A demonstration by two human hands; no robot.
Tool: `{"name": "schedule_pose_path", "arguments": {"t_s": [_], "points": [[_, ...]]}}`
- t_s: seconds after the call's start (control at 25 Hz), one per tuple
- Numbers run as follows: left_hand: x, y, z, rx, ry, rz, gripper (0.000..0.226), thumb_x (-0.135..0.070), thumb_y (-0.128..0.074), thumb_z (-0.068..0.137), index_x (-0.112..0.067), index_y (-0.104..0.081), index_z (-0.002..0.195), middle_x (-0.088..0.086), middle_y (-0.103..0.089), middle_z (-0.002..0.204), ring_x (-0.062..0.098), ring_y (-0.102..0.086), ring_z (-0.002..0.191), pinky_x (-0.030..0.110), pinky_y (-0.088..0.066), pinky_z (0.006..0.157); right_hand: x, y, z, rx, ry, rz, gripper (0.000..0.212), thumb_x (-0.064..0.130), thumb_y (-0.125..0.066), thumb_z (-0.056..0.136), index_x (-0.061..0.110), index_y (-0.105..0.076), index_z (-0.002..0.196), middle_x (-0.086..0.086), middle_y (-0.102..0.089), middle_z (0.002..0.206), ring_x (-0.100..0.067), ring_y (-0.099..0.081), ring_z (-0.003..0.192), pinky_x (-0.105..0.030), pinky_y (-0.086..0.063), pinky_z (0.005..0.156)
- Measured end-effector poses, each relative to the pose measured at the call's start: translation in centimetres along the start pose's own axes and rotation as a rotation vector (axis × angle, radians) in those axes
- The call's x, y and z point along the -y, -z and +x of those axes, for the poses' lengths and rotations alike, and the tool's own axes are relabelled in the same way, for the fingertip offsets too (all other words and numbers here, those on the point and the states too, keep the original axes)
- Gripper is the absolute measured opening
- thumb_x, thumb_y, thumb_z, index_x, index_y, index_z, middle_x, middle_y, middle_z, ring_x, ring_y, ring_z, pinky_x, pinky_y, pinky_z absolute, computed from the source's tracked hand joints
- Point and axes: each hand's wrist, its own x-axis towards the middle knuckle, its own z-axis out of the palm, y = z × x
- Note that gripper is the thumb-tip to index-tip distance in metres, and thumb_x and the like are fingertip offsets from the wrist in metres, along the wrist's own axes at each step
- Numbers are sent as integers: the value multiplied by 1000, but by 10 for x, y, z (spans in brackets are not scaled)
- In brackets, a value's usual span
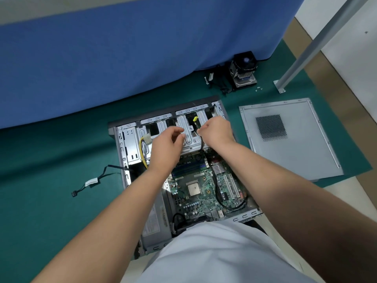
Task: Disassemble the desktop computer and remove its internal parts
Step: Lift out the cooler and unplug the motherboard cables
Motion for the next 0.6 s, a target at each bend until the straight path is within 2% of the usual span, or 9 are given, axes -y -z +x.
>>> {"name": "schedule_pose_path", "arguments": {"t_s": [0.08,0.12,0.16,0.24,0.36,0.52,0.6], "points": [[-9,1,21,35,20,59,20,-32,-61,102,-21,-70,116,-8,-71,83,8,-68,74,27,-56,70,3,-2,1,16,-9,0,19,21,-70,94,8,-77,81,-10,-75,90,-28,-70,82,-35,-60,73],[-15,0,34,57,30,102,21,-33,-61,102,-21,-71,116,-5,-71,79,13,-68,69,28,-55,67,4,-2,2,19,-12,12,18,19,-69,94,8,-77,82,-10,-74,89,-29,-70,82,-34,-60,71],[-21,-1,46,83,33,155,22,-35,-60,102,-21,-71,115,-4,-70,77,15,-67,66,27,-52,64,4,-3,2,19,-16,19,20,17,-68,94,8,-76,78,-10,-73,85,-29,-69,78,-32,-57,66],[-33,-6,68,145,28,294,25,-40,-61,99,-22,-72,112,-4,-71,85,17,-64,73,28,-45,65,4,-4,2,9,-37,25,29,13,-65,92,12,-65,63,-8,-65,71,-27,-61,65,-27,-46,55],[-48,-18,93,286,53,555,28,-45,-67,93,-19,-76,100,1,-72,95,23,-65,88,33,-53,73,-1,-7,4,2,-61,37,40,9,-60,90,16,-50,52,-5,-51,60,-26,-47,54,-24,-33,47],[-57,-21,112,382,89,725,23,-37,-73,90,-16,-75,97,5,-72,95,27,-69,86,35,-56,73,-4,-10,6,7,-19,61,41,11,-61,91,20,-52,52,-5,-63,70,-28,-60,65,-25,-42,53],[-57,-17,116,418,48,771,22,-36,-73,91,-16,-75,98,4,-72,97,27,-69,88,36,-57,75,-6,-12,5,-5,21,39,31,15,-65,92,21,-64,62,-4,-71,81,-26,-66,75,-26,-49,59]]}}
